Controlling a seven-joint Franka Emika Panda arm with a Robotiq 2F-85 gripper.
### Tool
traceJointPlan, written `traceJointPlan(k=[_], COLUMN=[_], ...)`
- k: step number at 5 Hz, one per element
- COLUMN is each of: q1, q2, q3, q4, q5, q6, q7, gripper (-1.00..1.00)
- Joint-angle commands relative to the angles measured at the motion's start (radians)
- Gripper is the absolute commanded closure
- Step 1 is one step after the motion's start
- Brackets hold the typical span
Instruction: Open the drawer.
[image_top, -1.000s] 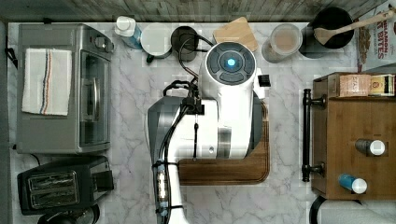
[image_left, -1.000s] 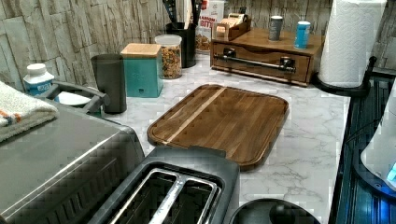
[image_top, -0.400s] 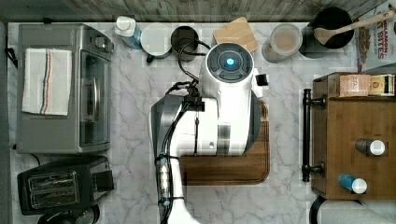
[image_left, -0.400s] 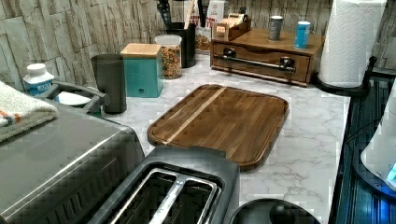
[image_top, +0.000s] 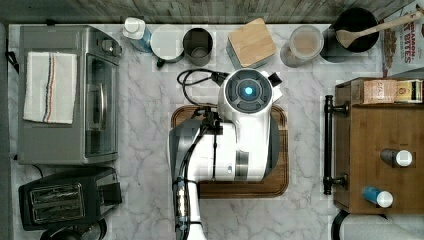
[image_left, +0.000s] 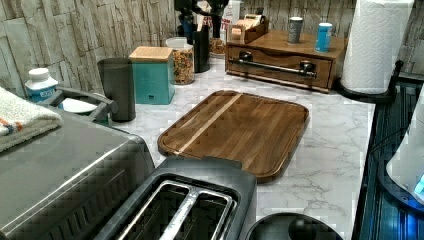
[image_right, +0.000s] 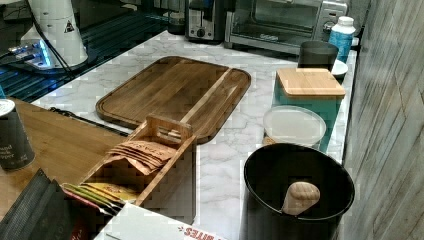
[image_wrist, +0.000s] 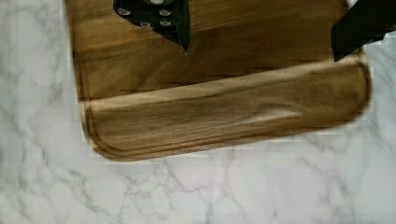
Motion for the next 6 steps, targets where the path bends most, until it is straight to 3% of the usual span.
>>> traceJointPlan(k=[1,6], q1=[-0.127,-0.212], q2=[-0.066,-0.001], q3=[-0.12,-0.206], q4=[-0.148,-0.184], q5=[-0.05,-0.201], q6=[0.216,0.4], q7=[-0.225,-0.4], gripper=[-1.0,-1.0])
